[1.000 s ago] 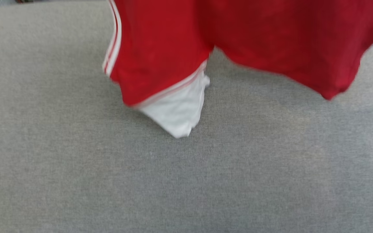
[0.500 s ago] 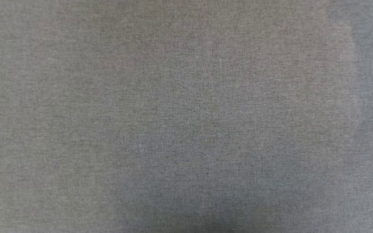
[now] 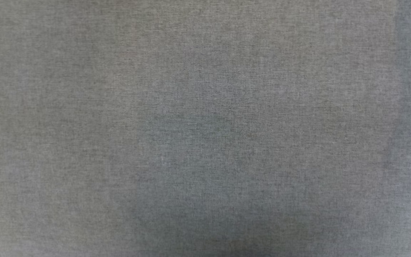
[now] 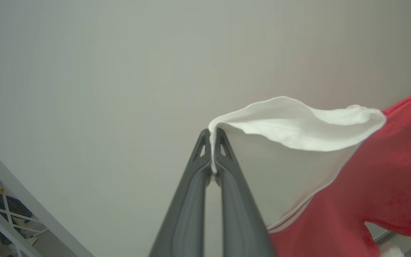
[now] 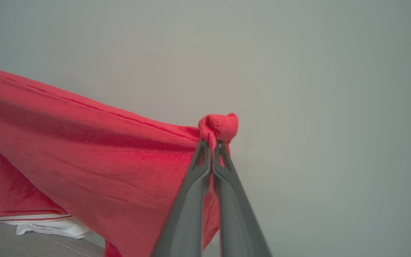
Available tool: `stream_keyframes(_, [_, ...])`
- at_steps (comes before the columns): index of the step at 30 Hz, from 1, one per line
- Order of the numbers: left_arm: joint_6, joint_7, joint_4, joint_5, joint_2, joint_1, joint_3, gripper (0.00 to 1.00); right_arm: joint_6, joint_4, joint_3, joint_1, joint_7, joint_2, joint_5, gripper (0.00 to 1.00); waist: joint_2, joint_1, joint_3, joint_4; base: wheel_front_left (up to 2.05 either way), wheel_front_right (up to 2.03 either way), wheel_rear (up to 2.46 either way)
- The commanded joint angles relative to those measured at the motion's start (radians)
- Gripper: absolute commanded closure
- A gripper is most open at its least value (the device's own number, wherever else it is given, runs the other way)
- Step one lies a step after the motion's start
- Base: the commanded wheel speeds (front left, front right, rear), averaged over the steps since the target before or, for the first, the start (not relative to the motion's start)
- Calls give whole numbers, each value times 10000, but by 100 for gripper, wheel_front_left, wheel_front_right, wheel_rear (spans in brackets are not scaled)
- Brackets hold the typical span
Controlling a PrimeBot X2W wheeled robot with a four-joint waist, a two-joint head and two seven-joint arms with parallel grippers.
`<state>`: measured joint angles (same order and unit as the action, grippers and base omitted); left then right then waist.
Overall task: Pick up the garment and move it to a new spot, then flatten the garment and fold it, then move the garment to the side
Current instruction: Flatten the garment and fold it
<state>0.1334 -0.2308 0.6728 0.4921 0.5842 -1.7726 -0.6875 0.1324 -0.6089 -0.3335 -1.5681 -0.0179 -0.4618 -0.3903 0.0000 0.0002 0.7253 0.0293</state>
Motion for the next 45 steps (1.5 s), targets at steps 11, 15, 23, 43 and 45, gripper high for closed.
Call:
stream_keyframes(11, [-75,-306,-985,774,-624,4184,-108,100,-17,-68,-1461,2576,972,-24,-1192,100,0,-2,-1416,275,0,0,0])
stream_keyframes(15, [-224,-307,-1634,920,-687,6090,60,100,-17,32,-1786,3844,1213,-79,-1678,100,0,-2,-2176,294,0,0,0])
stream_keyframes(23, [-614,-307,-2476,1372,-472,9614,-153,100,-17,-88,-2187,6380,1359,-116,-2868,100,0,-2,-3701,309,0,0,0])
stream_keyframes(43, [-1465,124,-4042,2410,582,14735,-948,100,-17,-566,-1326,11094,1096,327,-5659,100,0,-2,-6623,412,0,0,0])
stream_keyframes(45, [-1633,253,-4337,2448,665,15080,-1042,100,-17,-463,-1249,11455,1038,344,-5818,100,0,-2,-6842,404,0,0,0])
